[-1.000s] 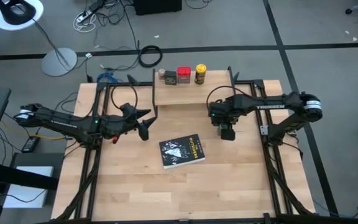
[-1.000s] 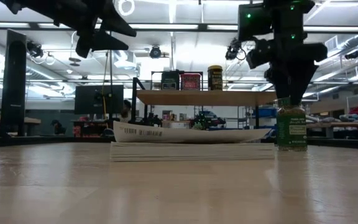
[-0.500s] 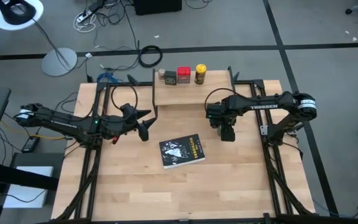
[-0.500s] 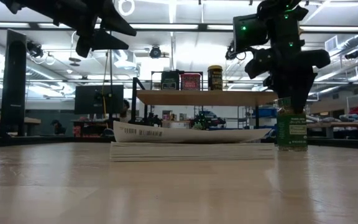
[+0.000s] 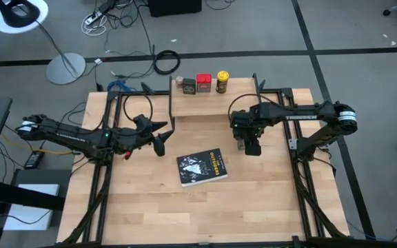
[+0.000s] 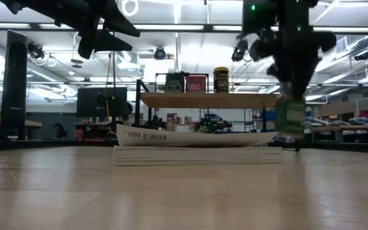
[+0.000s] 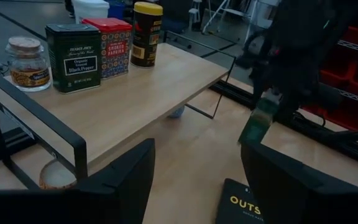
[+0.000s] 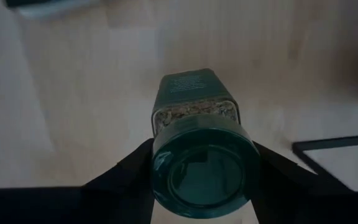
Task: Shelf spices
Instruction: Put the green seasoning bottle on the shelf, then adjust the seasoning bottles on the shelf
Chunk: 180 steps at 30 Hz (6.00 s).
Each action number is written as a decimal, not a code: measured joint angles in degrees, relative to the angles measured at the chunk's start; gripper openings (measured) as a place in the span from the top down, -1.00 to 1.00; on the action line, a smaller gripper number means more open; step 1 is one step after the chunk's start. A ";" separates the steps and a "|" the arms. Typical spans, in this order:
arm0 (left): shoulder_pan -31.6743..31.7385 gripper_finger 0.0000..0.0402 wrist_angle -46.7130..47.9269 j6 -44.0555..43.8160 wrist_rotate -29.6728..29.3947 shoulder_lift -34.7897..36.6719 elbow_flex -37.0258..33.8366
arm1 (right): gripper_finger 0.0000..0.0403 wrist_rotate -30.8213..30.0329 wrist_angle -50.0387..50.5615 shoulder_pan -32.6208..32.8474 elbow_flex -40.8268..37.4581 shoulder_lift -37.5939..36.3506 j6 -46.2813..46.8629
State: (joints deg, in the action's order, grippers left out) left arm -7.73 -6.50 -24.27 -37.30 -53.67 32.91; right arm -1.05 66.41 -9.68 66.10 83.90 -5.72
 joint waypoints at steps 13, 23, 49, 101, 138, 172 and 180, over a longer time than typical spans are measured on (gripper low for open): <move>0.00 -0.21 -0.03 0.00 0.00 -0.02 0.00 | 0.02 -7.76 14.02 -1.71 27.85 -3.47 -5.86; 0.00 -0.21 -1.25 0.00 0.00 -0.04 0.02 | 0.02 -8.91 15.81 -15.88 39.40 2.72 -17.22; -0.33 -0.21 -1.76 1.52 0.00 -0.04 0.04 | 0.02 -2.19 15.18 -30.25 39.98 13.16 -26.05; -0.33 -0.21 -1.47 1.80 0.48 -0.04 0.04 | 0.44 -6.24 2.57 -22.13 39.96 3.91 -20.75; -0.33 -0.21 -1.32 2.63 0.90 -0.02 0.04 | -0.44 -2.19 -4.43 -28.61 39.83 8.87 -10.17; -0.33 -0.21 -1.34 2.56 0.94 -0.02 0.04 | -0.56 7.36 -6.21 -35.32 34.18 8.79 -7.02; -0.33 -0.21 -1.42 2.38 0.94 -0.04 0.04 | -0.58 7.71 -8.21 -35.51 30.66 8.87 -6.43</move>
State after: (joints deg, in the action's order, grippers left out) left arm -8.05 -7.92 -21.89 -36.36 -53.71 32.95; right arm 6.65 58.19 -45.19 96.76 92.77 -12.15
